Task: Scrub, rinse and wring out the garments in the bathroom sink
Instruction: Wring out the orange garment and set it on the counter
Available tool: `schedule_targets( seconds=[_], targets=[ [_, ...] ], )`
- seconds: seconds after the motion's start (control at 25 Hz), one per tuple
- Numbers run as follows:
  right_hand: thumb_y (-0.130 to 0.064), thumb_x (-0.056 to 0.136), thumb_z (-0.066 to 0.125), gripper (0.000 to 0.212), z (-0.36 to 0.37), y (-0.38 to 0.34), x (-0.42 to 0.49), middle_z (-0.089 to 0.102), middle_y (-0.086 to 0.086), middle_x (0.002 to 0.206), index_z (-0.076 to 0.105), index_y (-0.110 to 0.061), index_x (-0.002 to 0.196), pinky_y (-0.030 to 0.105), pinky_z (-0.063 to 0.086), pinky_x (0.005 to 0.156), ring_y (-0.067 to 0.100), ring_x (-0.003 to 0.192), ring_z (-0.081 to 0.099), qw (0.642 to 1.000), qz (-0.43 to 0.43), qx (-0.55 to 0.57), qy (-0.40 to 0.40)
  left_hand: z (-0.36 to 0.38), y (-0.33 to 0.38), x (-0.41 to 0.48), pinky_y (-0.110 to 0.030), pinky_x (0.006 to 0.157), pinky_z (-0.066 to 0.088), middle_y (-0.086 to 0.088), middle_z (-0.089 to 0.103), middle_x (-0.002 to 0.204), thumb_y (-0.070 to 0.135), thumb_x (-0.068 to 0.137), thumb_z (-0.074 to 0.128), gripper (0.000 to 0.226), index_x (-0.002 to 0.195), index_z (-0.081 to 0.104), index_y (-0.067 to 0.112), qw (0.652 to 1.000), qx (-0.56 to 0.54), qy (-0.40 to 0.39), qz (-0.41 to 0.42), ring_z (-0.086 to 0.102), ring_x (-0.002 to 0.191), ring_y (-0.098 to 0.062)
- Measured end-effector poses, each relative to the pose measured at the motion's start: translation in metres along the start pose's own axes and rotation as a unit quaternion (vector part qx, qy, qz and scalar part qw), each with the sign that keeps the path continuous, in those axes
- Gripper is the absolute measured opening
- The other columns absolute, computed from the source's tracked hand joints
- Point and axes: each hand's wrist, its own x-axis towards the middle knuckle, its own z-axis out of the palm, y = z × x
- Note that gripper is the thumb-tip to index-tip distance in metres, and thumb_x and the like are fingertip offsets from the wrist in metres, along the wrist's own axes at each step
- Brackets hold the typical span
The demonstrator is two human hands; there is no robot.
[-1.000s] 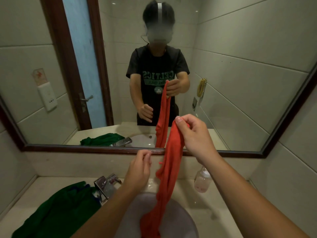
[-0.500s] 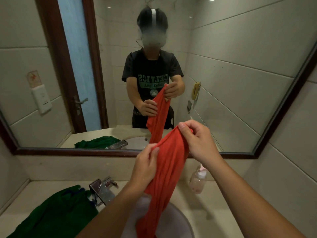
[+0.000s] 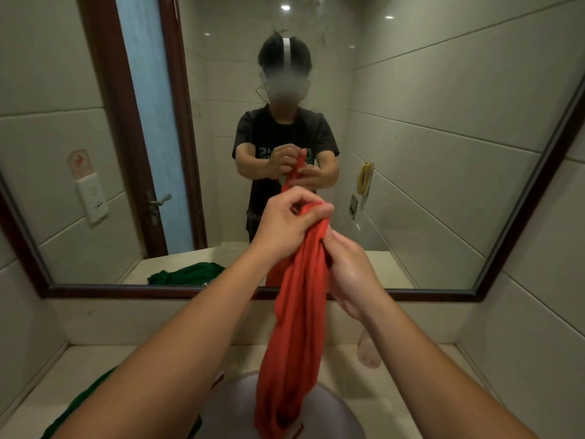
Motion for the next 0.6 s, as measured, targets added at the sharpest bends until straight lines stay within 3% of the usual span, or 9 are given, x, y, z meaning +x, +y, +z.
schedule_targets(
  seconds=[0.12, 0.24, 0.32, 0.36, 0.44, 0.52, 0.6],
  targets=[
    [-0.026, 0.108, 0.049, 0.036, 0.019, -0.012, 0.010, 0.068, 0.035, 0.108, 0.068, 0.002, 0.120, 0.049, 0.061, 0.086, 0.040, 0.094, 0.068, 0.998, 0.010, 0.059, -0.018, -0.007, -0.007, 0.007, -0.023, 0.077, 0.052, 0.004, 0.073, 0.091, 0.034, 0.093, 0.071, 0.018, 0.100, 0.076, 0.019, 0.993, -0.050, 0.049, -0.091, 0.067, 0.083, -0.002],
    [-0.028, 0.106, 0.054, 0.034, 0.029, -0.030, 0.025, 0.068, 0.027, 0.098, 0.073, -0.001, 0.112, 0.045, 0.059, 0.084, 0.030, 0.083, 0.067, 0.999, -0.005, 0.034, -0.012, -0.003, -0.035, -0.028, -0.033, 0.089, 0.057, -0.010, 0.074, 0.108, 0.061, 0.098, 0.040, 0.056, 0.120, 0.067, 0.017, 0.976, -0.138, 0.028, -0.166, 0.070, 0.101, -0.018],
    [-0.031, 0.106, 0.055, 0.034, 0.041, -0.041, 0.035, 0.069, 0.023, 0.093, 0.074, -0.003, 0.110, 0.048, 0.060, 0.083, 0.028, 0.079, 0.067, 1.000, -0.006, 0.027, -0.007, 0.007, -0.058, -0.069, -0.036, 0.081, 0.058, -0.015, 0.074, 0.099, 0.074, 0.092, 0.038, 0.071, 0.112, 0.066, 0.012, 0.971, -0.142, -0.015, -0.192, 0.071, 0.092, -0.021],
    [-0.032, 0.106, 0.054, 0.035, 0.044, -0.043, 0.042, 0.070, 0.024, 0.094, 0.073, -0.003, 0.112, 0.050, 0.060, 0.083, 0.030, 0.079, 0.068, 1.000, -0.007, 0.015, -0.003, 0.012, -0.063, -0.083, -0.035, 0.072, 0.057, -0.008, 0.073, 0.086, 0.074, 0.089, 0.049, 0.063, 0.102, 0.066, 0.015, 0.976, -0.105, -0.020, -0.187, 0.070, 0.081, -0.013],
    [-0.035, 0.106, 0.053, 0.036, 0.045, -0.041, 0.052, 0.073, 0.023, 0.098, 0.073, -0.006, 0.113, 0.050, 0.058, 0.082, 0.034, 0.082, 0.066, 1.000, -0.021, -0.014, 0.002, 0.019, -0.066, -0.084, -0.029, 0.064, 0.046, 0.005, 0.063, 0.068, 0.052, 0.094, 0.062, 0.033, 0.084, 0.063, 0.021, 0.982, -0.044, 0.036, -0.181, 0.058, 0.061, 0.000],
    [-0.039, 0.104, 0.054, 0.035, 0.034, -0.030, 0.056, 0.072, 0.014, 0.094, 0.073, -0.010, 0.108, 0.042, 0.051, 0.078, 0.031, 0.082, 0.061, 0.998, -0.048, -0.041, 0.021, 0.018, -0.058, -0.070, -0.028, 0.060, 0.043, 0.005, 0.058, 0.063, 0.039, 0.099, 0.060, 0.029, 0.077, 0.061, 0.020, 0.976, -0.054, 0.074, -0.196, 0.054, 0.056, -0.004],
    [-0.043, 0.105, 0.053, 0.032, 0.019, -0.001, 0.046, 0.075, 0.004, 0.098, 0.070, -0.015, 0.110, 0.030, 0.053, 0.078, 0.020, 0.087, 0.069, 0.993, -0.057, -0.091, 0.042, 0.014, -0.051, -0.056, -0.029, 0.063, 0.049, 0.001, 0.063, 0.066, 0.043, 0.099, 0.059, 0.032, 0.084, 0.067, 0.017, 0.968, -0.115, 0.093, -0.204, 0.059, 0.063, -0.011]
  ],
)
